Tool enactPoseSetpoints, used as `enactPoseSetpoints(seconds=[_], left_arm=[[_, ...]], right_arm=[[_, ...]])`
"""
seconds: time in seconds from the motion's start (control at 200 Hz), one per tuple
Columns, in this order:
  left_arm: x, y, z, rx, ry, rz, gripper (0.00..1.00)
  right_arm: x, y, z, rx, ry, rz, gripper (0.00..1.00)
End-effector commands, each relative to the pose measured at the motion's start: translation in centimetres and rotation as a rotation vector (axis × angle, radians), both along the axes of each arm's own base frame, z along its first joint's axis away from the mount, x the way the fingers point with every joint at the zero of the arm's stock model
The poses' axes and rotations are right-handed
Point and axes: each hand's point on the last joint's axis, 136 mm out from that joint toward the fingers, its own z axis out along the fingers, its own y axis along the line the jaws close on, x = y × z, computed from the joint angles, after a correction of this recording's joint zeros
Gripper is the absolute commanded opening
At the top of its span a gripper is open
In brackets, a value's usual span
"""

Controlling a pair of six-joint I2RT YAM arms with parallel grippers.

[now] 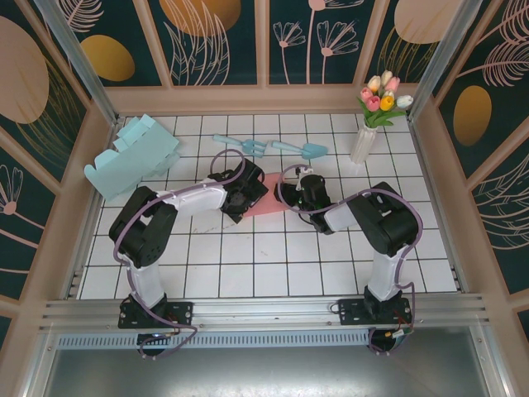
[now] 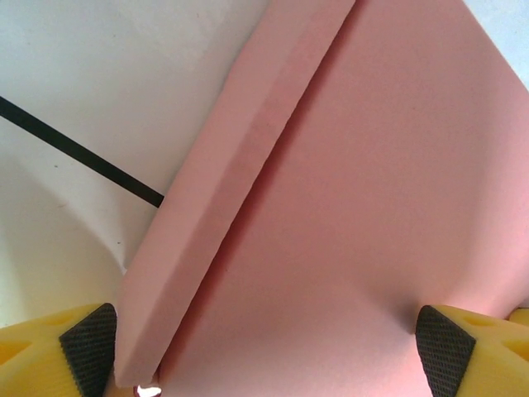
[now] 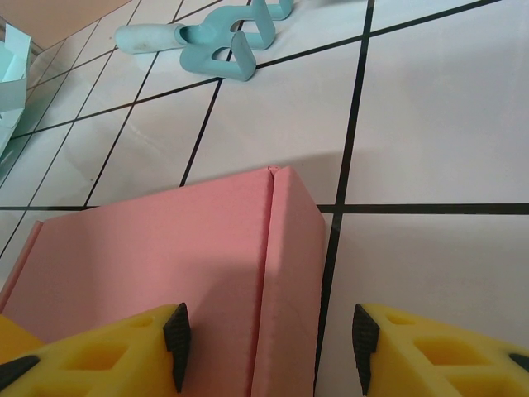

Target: Fold the paper box

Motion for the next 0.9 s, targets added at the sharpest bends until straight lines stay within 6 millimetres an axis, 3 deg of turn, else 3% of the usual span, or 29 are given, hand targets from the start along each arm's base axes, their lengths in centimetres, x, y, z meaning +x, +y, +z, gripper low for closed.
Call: enactPoseSetpoints(seconds=[0.0, 0.235, 0.445, 0.645, 0.891], left_arm=[[0.1, 0.2, -1.2, 0.029, 0.004, -0.004, 0.93], [0.0, 1.5, -2.3, 0.067, 0.021, 0.011, 0.88], [-0.1, 2.6, -2.3, 0.087, 0.025, 0.03, 0.88], [-0.2, 2.5, -2.7, 0.081, 0.033, 0.026, 0.88], [-0.1, 2.5, -2.4, 0.077, 0.026, 0.027, 0.88]], right_arm=[[-3.2, -2.5, -6.4, -0.133, 0.193, -0.005, 0.56], [-3.0, -2.3, -5.9, -0.129, 0.188, 0.004, 0.56], [-3.1, -2.2, -3.5, -0.109, 0.15, 0.01, 0.56], [-4.3, -2.1, -1.0, -0.126, 0.103, 0.017, 0.56], [-6.4, -2.0, -1.3, -0.152, 0.118, 0.032, 0.57]])
